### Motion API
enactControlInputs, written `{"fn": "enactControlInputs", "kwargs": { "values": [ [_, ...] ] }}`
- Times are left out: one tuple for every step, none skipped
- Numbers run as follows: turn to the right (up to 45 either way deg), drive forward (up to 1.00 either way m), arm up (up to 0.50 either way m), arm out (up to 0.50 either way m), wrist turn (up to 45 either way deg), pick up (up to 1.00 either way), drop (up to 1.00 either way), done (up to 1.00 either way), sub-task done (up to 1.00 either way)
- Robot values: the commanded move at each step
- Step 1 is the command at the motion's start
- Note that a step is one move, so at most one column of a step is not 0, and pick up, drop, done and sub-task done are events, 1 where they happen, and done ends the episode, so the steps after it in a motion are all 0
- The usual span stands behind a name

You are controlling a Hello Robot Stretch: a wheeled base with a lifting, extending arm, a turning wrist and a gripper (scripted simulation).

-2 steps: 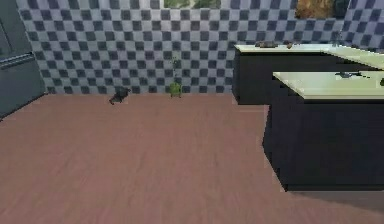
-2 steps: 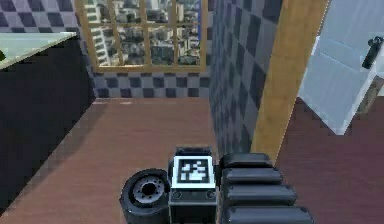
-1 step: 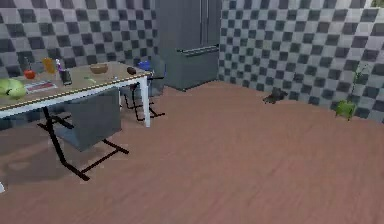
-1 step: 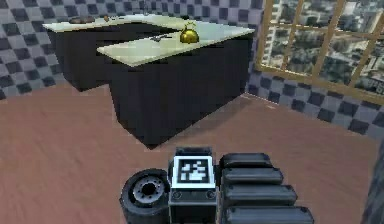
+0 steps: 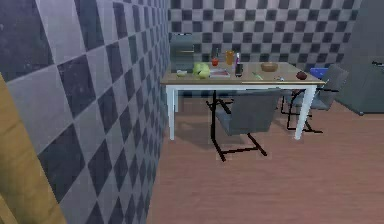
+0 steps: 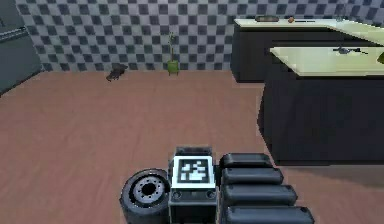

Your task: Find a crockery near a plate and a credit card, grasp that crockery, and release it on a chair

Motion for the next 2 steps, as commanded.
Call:
{"fn": "enactControlInputs", "kwargs": {
  "values": [
    [0.0,1.00,0.00,0.00,0.0,0.00,0.00,0.00,0.00],
    [0.0,0.55,0.00,0.00,0.0,0.00,0.00,0.00,0.00]
  ]
}}
